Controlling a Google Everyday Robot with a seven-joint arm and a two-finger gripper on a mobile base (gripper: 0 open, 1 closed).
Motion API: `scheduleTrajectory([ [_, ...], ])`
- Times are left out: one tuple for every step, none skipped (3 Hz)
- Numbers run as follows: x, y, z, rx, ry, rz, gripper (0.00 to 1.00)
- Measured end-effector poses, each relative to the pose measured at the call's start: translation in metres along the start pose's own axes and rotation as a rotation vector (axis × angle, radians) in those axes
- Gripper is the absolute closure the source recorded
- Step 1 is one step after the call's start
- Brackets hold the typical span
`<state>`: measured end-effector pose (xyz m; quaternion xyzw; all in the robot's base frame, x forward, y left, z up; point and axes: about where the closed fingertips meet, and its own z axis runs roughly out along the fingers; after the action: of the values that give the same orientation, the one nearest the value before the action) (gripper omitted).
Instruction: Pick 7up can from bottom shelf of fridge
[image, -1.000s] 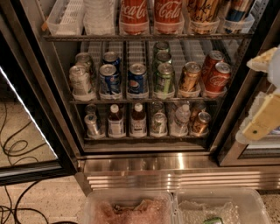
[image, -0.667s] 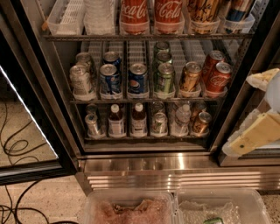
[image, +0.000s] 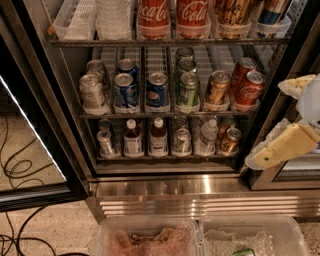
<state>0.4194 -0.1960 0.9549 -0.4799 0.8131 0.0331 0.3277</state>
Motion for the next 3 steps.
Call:
scheduleTrajectory([
  [-0.001,0.003,0.020,-0.014,-0.041,0.077,0.00],
  [-0.005,0.011,0.053,-0.018,-0.096,0.192,0.00],
  [-0.011,0.017,0.090,-0.016,-0.128,0.232,0.00],
])
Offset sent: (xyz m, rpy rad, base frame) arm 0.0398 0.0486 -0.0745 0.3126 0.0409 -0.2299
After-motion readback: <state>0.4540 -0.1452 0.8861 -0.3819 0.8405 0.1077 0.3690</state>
